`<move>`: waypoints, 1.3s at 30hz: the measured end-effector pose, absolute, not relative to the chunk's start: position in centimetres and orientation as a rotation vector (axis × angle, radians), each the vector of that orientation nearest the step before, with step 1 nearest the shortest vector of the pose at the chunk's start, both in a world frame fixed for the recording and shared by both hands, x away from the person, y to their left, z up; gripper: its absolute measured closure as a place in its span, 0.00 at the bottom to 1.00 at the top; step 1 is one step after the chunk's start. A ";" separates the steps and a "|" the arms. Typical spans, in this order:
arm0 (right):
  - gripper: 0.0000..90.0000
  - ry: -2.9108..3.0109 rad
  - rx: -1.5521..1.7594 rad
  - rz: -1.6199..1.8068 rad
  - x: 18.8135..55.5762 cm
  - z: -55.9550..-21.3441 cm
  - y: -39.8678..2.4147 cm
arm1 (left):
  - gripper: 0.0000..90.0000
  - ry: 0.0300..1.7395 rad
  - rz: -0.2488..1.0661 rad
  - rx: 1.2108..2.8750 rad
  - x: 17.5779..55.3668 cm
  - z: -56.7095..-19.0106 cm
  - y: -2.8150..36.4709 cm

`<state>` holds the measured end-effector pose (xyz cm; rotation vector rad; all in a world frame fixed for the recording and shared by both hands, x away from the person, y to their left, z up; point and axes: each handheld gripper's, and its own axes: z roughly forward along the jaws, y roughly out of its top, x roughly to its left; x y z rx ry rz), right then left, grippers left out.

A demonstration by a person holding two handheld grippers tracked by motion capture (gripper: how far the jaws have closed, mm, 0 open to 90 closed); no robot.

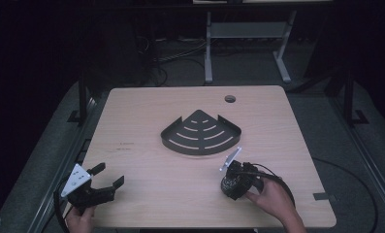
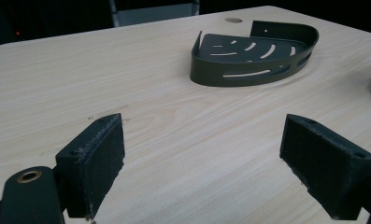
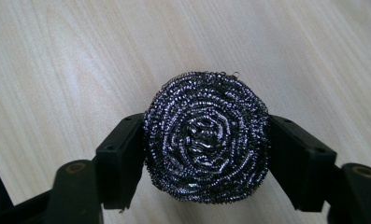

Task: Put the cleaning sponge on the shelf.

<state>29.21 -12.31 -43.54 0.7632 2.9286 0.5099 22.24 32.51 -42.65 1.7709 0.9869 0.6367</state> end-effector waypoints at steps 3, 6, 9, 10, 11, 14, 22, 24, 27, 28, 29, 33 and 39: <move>0.36 2.937 0.759 0.498 29.2 -43.4 -12.3 | 0.15 0.987 0.636 1.771 22.2 -42.6 32.5; 0.37 2.937 0.746 0.493 29.2 -43.1 -12.2 | 0.15 0.985 0.637 1.772 22.2 -42.6 32.5; 0.37 2.941 0.750 0.510 29.2 -42.7 -12.2 | 0.15 0.983 0.636 1.772 22.2 -42.6 32.4; 0.37 2.942 0.748 0.509 29.2 -42.6 -12.2 | 0.15 0.982 0.637 1.773 22.2 -42.6 32.4; 0.37 2.940 0.740 0.507 29.2 -42.4 -12.2 | 0.15 0.982 0.638 1.774 22.2 -42.6 32.4; 0.37 2.941 0.726 0.512 29.3 -42.0 -11.9 | 0.15 0.981 0.638 1.776 22.3 -42.6 32.4; 0.37 2.954 0.693 0.538 30.0 -40.6 -11.0 | 0.15 0.981 0.638 1.778 22.3 -42.6 32.4; 0.37 2.959 0.682 0.545 30.3 -40.2 -10.8 | 0.15 0.983 0.640 1.780 22.3 -42.6 32.4; 0.37 2.963 0.676 0.557 30.5 -40.0 -10.8 | 0.15 0.982 0.642 1.780 22.3 -42.6 32.4; 0.37 2.964 0.674 0.562 30.6 -39.9 -10.8 | 0.15 0.982 0.643 1.780 22.3 -42.6 32.3; 0.37 2.968 0.671 0.566 30.7 -39.8 -10.8 | 0.15 0.982 0.641 1.780 22.3 -42.6 32.3; 0.37 2.978 0.665 0.563 31.1 -39.5 -10.7 | 0.15 0.981 0.643 1.781 22.3 -42.6 32.3; 0.37 2.980 0.656 0.573 31.7 -38.7 -10.4 | 0.15 0.984 0.641 1.781 22.3 -42.6 32.3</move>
